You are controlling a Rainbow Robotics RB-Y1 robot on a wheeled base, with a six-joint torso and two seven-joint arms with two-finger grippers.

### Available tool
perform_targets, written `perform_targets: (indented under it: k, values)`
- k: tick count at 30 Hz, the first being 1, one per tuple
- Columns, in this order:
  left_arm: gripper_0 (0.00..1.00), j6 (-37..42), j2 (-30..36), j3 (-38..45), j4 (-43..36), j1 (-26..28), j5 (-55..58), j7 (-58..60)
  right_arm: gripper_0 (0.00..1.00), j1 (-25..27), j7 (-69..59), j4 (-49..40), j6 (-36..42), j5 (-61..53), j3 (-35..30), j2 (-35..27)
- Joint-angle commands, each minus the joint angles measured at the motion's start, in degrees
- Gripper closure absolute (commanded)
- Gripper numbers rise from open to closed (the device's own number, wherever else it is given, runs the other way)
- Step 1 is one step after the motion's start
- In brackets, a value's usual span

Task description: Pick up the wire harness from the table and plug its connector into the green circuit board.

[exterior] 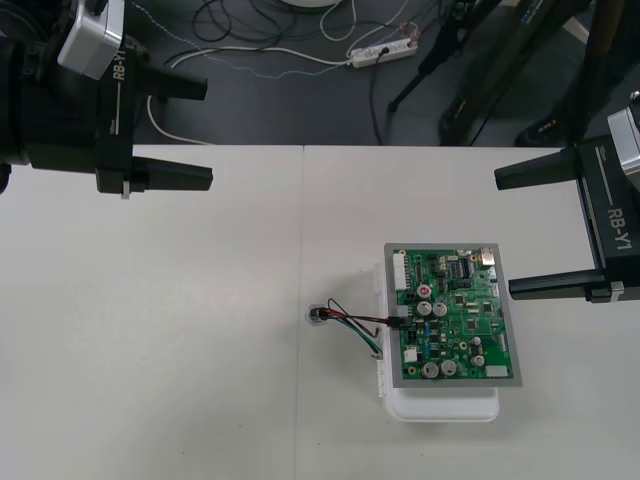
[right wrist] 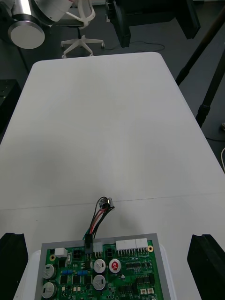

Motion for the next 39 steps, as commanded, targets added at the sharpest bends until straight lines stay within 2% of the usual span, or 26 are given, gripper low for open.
perform_targets:
  k: [1,39]
  values:
    - [0.01,-1.52,-0.84,1.56,-1.73,-1.14,-0.29,-2.31,0.00,-0.41,2.69,-0.95,-0.31,0.27,-1.98,0.84]
    - [0.01,-1.52,-0.84,1.56,-1.73,-1.14,-0.29,-2.31,0.00,-0.41,2.69,-0.95,-0.31,0.27,-1.98,0.84]
